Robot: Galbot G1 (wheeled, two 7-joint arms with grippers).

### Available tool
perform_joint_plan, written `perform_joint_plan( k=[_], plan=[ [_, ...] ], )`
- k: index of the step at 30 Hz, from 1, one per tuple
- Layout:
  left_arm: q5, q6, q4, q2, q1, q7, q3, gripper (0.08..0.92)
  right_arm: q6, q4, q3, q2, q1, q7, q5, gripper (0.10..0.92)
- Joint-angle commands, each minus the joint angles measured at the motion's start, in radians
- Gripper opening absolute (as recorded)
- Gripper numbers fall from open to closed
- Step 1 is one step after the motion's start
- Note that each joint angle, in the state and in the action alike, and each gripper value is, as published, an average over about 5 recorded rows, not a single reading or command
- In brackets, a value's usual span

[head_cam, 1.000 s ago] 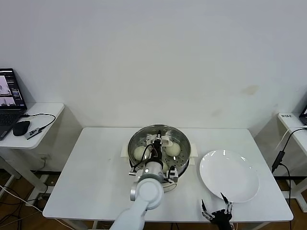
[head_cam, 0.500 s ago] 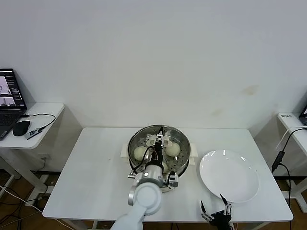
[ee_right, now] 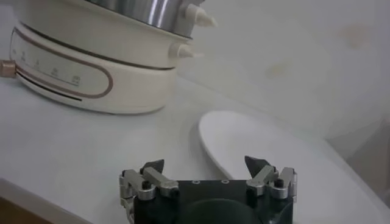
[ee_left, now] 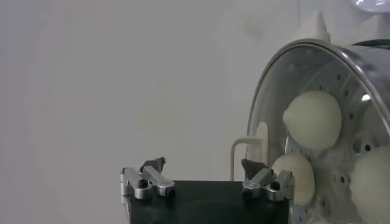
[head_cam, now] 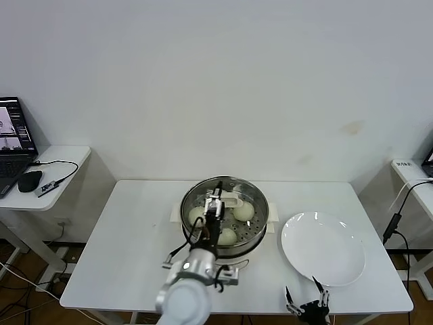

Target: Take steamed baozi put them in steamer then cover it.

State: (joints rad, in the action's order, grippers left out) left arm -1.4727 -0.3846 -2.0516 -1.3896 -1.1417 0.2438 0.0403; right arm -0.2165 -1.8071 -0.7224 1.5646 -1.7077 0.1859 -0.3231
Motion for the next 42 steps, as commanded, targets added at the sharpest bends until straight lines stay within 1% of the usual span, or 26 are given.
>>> perform_joint_plan(
  k=[1,3,4,5,6,9,11,13,16,19,25,34,42],
  plan=[
    [0.618,0.355,-0.172,0.126,-0.303,-0.416,-0.313,0.823,-0.002,-0.004,0.002,-0.003,-0.003,-0.002,0.018,0.823],
    [0.841,0.582,-0.091,0.128,-0.339,-0.491,-0.444,0.823,-0.006,-0.009,0.002,-0.002,-0.006,-0.003,0.02,0.823],
    [0.953,0.66,-0.061,0.13,-0.36,-0.494,-0.498,0.823,-0.006,-0.016,0.002,-0.004,-0.013,-0.003,0.024,0.823],
    [1.067,0.693,-0.041,0.137,-0.387,-0.478,-0.541,0.823,-0.006,-0.025,0.003,-0.007,-0.021,-0.003,0.029,0.823],
    [1.18,0.681,-0.034,0.151,-0.418,-0.471,-0.57,0.823,-0.006,-0.039,0.003,-0.012,-0.032,-0.002,0.035,0.823],
    [1.539,0.539,-0.052,0.188,-0.516,-0.475,-0.587,0.823,-0.005,-0.082,0.006,-0.041,-0.07,-0.002,0.085,0.823],
    [1.718,0.47,-0.068,0.19,-0.575,-0.482,-0.582,0.823,-0.007,-0.106,0.006,-0.068,-0.091,-0.006,0.138,0.823],
    [1.817,0.449,-0.077,0.174,-0.623,-0.5,-0.573,0.823,-0.005,-0.127,0.012,-0.099,-0.11,-0.016,0.206,0.823],
    [1.857,0.45,-0.075,0.147,-0.663,-0.519,-0.556,0.823,0.001,-0.151,0.029,-0.143,-0.14,-0.043,0.292,0.823],
    [1.843,0.454,-0.071,0.132,-0.678,-0.517,-0.542,0.823,0.011,-0.162,0.046,-0.185,-0.169,-0.067,0.349,0.823],
    [1.792,0.449,-0.051,0.104,-0.659,-0.49,-0.542,0.823,0.026,-0.18,0.075,-0.244,-0.212,-0.081,0.415,0.823],
    [1.713,0.437,-0.004,0.058,-0.68,-0.491,-0.541,0.823,0.074,-0.252,0.129,-0.261,-0.227,-0.124,0.413,0.823],
    [1.67,0.448,-0.031,0.052,-0.704,-0.492,-0.543,0.823,0.085,-0.249,0.157,-0.271,-0.241,-0.132,0.41,0.823]
  ],
)
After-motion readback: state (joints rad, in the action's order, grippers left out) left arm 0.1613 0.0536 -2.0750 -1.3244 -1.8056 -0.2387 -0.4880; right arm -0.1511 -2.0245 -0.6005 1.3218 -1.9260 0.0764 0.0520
